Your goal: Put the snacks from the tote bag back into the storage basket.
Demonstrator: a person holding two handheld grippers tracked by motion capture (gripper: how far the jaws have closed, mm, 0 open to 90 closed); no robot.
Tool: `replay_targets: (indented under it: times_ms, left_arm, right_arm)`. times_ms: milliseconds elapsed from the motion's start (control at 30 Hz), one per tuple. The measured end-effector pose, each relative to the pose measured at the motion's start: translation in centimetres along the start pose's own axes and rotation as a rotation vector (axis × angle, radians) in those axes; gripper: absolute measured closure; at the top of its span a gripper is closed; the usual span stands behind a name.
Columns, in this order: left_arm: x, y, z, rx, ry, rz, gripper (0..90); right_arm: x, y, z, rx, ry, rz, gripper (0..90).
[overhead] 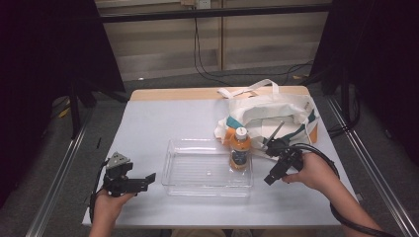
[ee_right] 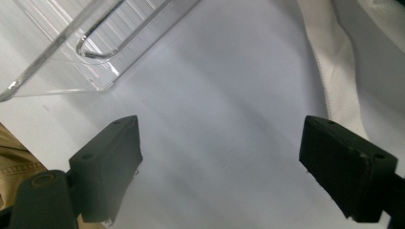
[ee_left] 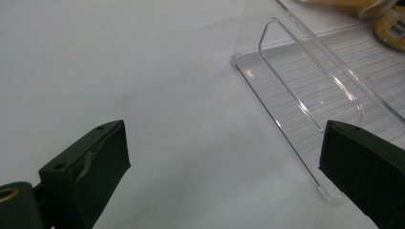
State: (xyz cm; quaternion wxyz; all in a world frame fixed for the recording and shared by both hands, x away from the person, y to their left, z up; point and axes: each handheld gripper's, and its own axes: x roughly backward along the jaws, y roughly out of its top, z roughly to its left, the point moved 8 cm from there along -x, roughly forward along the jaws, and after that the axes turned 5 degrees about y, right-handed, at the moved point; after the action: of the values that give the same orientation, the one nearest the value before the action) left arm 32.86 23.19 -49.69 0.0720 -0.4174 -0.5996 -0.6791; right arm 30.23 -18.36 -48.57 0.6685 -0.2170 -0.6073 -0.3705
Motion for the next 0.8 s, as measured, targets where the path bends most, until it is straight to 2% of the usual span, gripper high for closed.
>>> replay_targets:
  times_ms: [167,433,800]
  left_arm:
    - [0.0,0.0,0.0,-0.002,0.009,0.001,2.8]
    - [0.0,-0.1,0.0,-0.002,0.001,0.001,2.8]
    - [0.0,0.0,0.0,-0.001,0.002,0.001,2.8]
  right_arm:
    - [-0.2,-0.3,0.1,0.003,-0.001,0.01,13.8]
    - [-0.6,-0.7,0.0,-0.016,0.018,-0.02,13.9]
    - [-1.0,-1.4,-0.3,-0.022,0.019,-0.018,13.8]
